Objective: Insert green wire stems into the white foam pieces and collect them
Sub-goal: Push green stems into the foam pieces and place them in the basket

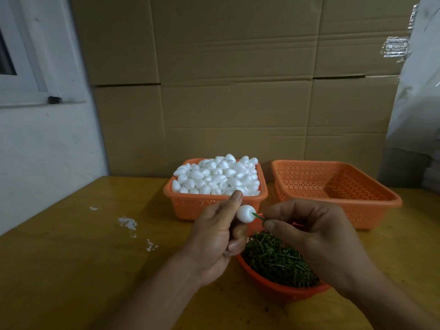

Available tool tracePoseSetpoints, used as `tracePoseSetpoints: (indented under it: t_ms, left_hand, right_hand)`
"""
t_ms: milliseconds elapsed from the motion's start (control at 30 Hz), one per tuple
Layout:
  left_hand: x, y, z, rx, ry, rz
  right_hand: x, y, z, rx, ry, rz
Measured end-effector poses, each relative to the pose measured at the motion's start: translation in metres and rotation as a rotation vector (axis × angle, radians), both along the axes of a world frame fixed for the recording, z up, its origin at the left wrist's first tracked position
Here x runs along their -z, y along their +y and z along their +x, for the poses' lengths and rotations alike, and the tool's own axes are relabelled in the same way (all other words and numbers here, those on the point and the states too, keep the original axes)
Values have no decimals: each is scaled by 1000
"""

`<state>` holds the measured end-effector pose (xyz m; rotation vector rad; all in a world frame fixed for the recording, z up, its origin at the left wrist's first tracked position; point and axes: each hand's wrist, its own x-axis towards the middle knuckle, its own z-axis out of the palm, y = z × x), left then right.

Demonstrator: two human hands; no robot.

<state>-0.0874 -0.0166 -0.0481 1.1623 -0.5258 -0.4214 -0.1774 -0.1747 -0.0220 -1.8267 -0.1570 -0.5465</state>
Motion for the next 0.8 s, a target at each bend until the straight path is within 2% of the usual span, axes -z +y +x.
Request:
tracePoseSetpoints:
  t_ms: [300, 467, 800]
  left_hand:
    - [0, 0, -2, -7, -6, 3]
    - [0, -2, -2, -36, -49, 19]
    - [1, -3, -4, -96, -93, 46]
  right_hand:
    - [2, 2, -3, 59, -75, -166]
    - [4, 7, -6, 172, -173, -365]
    - [6, 9, -6, 210, -172, -404]
